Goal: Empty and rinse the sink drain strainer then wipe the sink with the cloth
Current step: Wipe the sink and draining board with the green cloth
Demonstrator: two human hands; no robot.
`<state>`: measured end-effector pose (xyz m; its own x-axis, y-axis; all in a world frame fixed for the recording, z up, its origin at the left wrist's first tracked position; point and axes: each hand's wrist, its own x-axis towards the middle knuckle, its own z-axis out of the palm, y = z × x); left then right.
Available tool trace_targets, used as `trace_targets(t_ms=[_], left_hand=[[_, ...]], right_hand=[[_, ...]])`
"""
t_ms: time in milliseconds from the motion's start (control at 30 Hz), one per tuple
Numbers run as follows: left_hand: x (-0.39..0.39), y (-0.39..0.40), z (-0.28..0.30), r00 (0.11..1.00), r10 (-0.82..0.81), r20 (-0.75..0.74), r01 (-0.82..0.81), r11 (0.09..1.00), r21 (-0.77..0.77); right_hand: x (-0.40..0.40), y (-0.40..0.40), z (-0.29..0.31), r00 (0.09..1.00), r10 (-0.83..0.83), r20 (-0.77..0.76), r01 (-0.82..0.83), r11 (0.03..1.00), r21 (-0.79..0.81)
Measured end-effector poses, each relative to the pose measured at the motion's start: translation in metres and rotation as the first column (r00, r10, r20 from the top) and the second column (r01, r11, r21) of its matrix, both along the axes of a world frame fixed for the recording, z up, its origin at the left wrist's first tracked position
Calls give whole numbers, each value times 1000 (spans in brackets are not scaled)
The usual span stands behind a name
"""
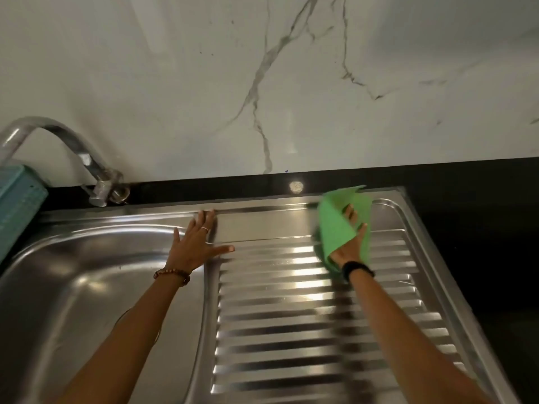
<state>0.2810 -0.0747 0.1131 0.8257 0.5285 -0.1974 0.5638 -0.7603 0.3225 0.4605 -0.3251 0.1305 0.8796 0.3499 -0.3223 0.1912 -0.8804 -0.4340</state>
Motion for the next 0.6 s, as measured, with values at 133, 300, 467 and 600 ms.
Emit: trace_targets(t_ms=[133, 300, 467, 600], left_hand=[[4, 6, -8, 1000, -9, -22, 9, 1000, 21], [5, 6, -9, 1000, -15, -25, 17, 998, 58], [6, 5, 2, 994, -46, -101, 54, 996, 73], [6, 4, 8, 992, -48, -120, 56, 996, 66]], right_hand=[[-29, 51, -16, 975, 24, 221, -10, 998, -65], [-62, 110, -25, 951, 118, 287, -80, 987, -141], [-97, 145, -27, 872, 371, 318, -357, 928, -105], [-69, 107, -32, 838, 431, 334, -419, 901, -110]])
